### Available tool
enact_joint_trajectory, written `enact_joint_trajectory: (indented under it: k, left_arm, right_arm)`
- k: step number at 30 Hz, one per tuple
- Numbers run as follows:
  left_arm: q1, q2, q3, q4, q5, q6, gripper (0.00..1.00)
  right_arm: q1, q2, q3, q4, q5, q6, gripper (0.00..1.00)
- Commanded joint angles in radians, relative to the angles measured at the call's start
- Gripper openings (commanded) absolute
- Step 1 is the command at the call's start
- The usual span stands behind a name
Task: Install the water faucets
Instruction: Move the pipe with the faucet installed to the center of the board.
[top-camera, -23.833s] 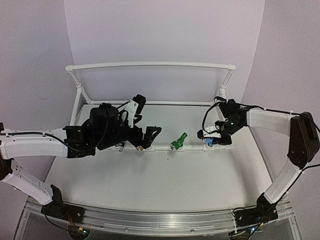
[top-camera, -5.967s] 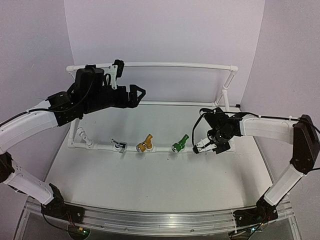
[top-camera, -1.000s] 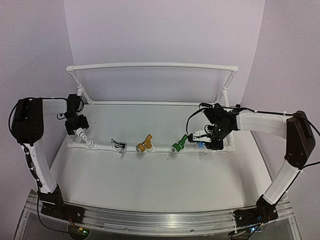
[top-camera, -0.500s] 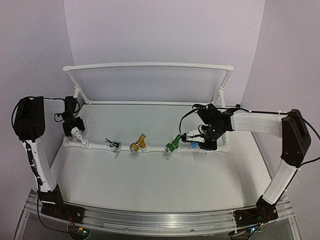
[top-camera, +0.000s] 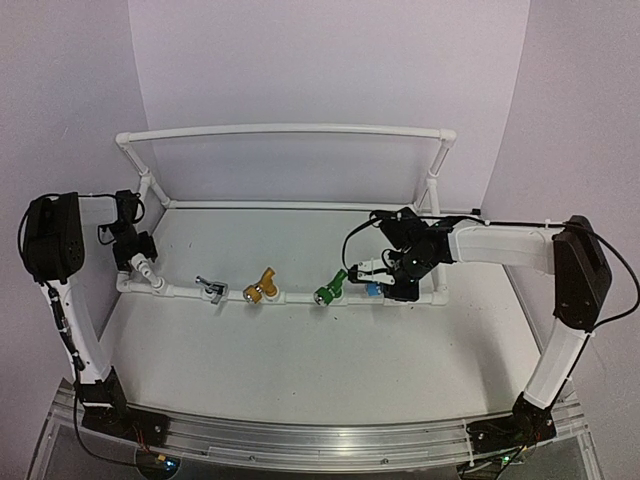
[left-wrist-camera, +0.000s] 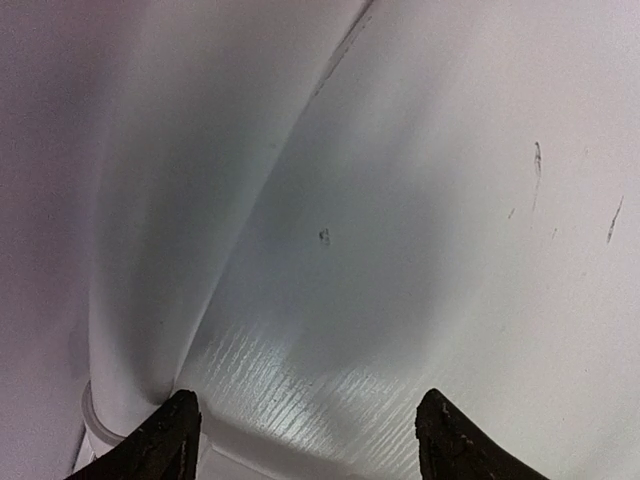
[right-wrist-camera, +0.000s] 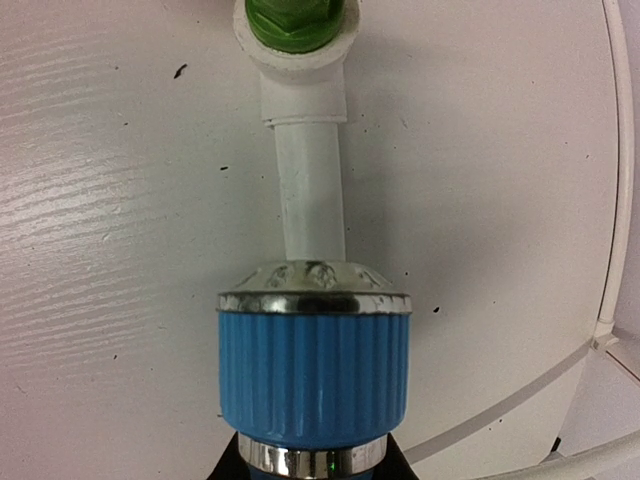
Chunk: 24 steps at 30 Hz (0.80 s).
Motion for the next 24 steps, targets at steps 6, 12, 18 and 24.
enact_joint_trajectory:
  k: [6, 12, 18, 24]
  left_arm:
    - [-0.079, -0.196, 0.073, 0.031, 0.008, 0.047, 0.81]
    - [-0.149, -0.339, 0.094, 0.042, 0.108, 0.049, 0.85]
    - [-0.220, -0.460, 0.105, 0.051, 0.188, 0.035, 0.87]
    - [-0.230, -0.566, 0.092, 0.030, 0.204, 0.005, 0.87]
  right_arm:
    - [0.000, -0.014, -0.028, -0.166, 0.012, 0.046, 0.00]
    - [-0.001, -0.042, -0.044, -0.167, 0.040, -0.022, 0.00]
    - [-0.005, -0.080, -0.059, -0.165, 0.042, -0.106, 0.00]
    - [-0.054, -0.078, -0.099, -0.171, 0.082, -0.136, 0.00]
